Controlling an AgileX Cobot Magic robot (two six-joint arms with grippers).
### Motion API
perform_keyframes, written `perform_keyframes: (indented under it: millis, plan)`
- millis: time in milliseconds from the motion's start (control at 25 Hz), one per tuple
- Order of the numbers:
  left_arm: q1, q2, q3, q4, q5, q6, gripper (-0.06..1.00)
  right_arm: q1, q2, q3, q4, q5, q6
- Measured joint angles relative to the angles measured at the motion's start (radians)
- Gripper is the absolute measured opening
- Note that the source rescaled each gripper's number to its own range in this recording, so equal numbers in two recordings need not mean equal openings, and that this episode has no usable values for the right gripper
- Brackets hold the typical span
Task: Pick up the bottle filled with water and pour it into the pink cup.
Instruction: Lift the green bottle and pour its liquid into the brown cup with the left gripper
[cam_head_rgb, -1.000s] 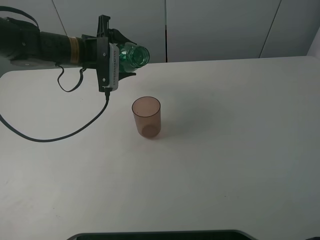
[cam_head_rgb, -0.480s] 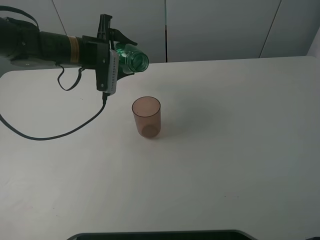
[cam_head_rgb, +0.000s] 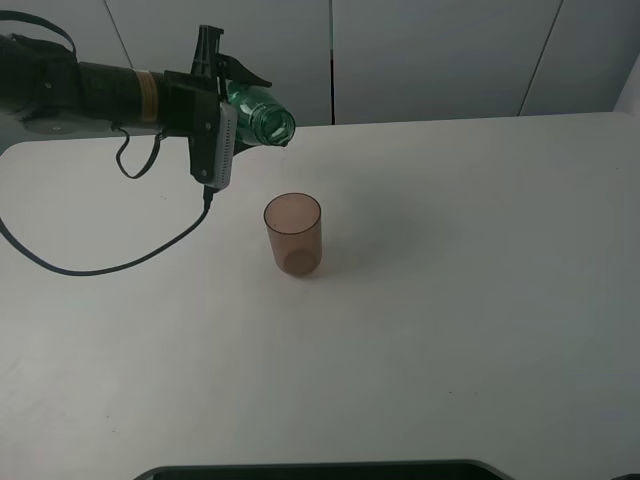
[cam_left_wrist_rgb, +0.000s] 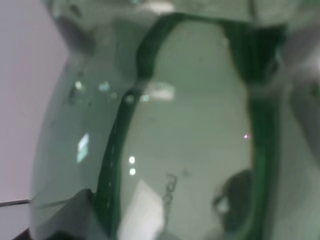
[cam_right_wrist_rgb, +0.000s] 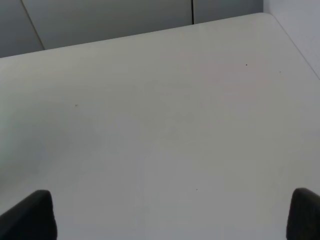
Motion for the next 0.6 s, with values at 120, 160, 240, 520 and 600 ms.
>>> perform_keyframes:
  millis: [120,160,240,520,600]
  plan:
    - [0.000,0.000,0.000,0.000,0.000,0.016,0.00,0.000,0.000,0.000,0.000,0.000,0.000]
    - [0.000,0.000,0.000,0.000,0.000,0.021,0.00,0.000,0.000,0.000,0.000,0.000,0.000]
    - [0.000,0.000,0.000,-0.002,0.000,0.034,0.00,0.000,0.000,0.000,0.000,0.000,0.000]
    - [0.000,0.000,0.000,-0.002,0.000,0.048,0.00,0.000,0.000,0.000,0.000,0.000,0.000]
    - [0.000,0.000,0.000,-0.002,0.000,0.051,0.00,0.000,0.000,0.000,0.000,0.000,0.000]
